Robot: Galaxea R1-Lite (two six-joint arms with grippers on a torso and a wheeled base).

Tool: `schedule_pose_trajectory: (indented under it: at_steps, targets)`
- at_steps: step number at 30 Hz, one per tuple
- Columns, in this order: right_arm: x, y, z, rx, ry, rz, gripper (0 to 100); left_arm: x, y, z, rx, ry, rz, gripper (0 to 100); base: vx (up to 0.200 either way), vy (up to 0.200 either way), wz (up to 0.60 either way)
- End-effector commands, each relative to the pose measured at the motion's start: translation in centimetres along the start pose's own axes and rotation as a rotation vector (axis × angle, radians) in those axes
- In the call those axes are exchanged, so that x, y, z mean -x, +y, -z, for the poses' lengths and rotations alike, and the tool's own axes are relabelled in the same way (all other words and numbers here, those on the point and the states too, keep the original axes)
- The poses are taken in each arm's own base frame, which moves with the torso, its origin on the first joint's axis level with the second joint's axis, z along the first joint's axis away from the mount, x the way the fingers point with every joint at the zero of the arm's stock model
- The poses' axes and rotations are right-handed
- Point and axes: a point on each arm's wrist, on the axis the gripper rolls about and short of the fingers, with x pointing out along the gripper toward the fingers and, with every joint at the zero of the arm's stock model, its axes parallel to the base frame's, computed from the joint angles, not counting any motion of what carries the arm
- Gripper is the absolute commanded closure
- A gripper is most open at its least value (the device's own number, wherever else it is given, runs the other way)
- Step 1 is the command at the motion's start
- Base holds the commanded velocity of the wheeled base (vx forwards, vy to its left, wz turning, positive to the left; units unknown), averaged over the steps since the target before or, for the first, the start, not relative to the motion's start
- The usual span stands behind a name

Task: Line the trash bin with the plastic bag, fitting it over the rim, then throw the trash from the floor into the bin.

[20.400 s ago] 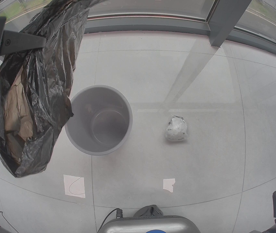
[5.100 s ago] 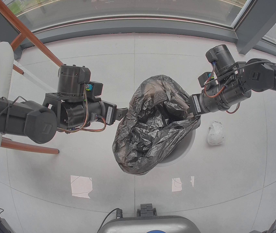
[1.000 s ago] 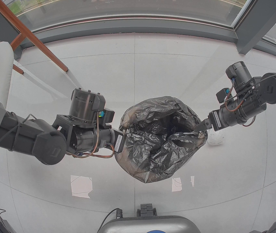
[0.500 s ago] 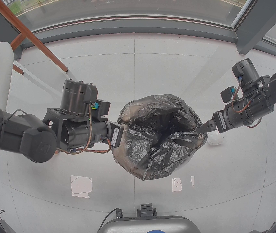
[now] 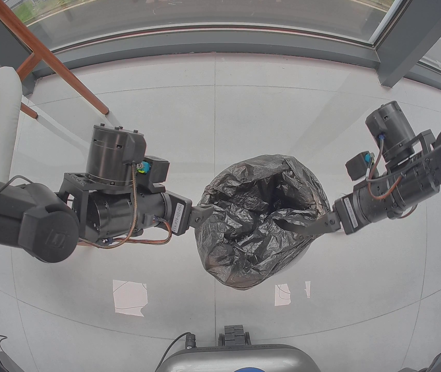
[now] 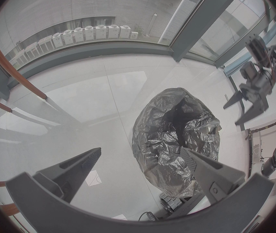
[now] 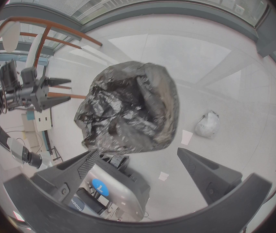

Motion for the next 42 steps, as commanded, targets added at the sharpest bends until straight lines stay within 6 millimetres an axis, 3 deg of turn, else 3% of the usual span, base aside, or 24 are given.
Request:
schedule_pose_trajectory:
  at_steps: [1,8,16,23,28,33,38,42]
  targets:
    - [-0.4,1.2,2.2,-0.008,0.067,0.004,0,1.9,0.4,-1.2,0.008,-0.057,-0.01,0,0.0,0.0,0.0]
    - [-1.4,1.0,3.5,-0.043,0.117,0.052,0,3.2,1.2,-1.5,0.021,-0.081,-0.055,0,0.0,0.0,0.0]
    - [-3.5,1.0,0.5,-0.039,-0.012,0.116,0,3.4,1.4,-1.4,0.025,-0.083,-0.114,0,0.0,0.0,0.0]
    - [-4.0,2.0,0.6,-0.022,-0.003,0.128,0,3.6,1.5,-1.5,0.048,-0.09,-0.16,0,0.0,0.0,0.0]
    - [-3.0,4.0,1.1,-0.071,-0.005,0.17,0,3.5,1.5,-1.3,0.043,-0.082,-0.17,0,0.0,0.0,0.0]
    - [-3.4,6.4,2.1,-0.068,0.04,0.153,0,3.5,1.5,-1.3,0.042,-0.08,-0.19,0,0.0,0.0,0.0]
    - [-6.2,7.4,2.4,-0.115,0.075,0.213,0,3.6,1.5,-1.4,0.042,-0.083,-0.191,0,0.0,0.0,0.0]
    - [-7.4,7.6,1.2,-0.215,0.046,0.236,0,3.6,1.6,-1.4,0.043,-0.085,-0.192,0,0.0,0.0,0.0]
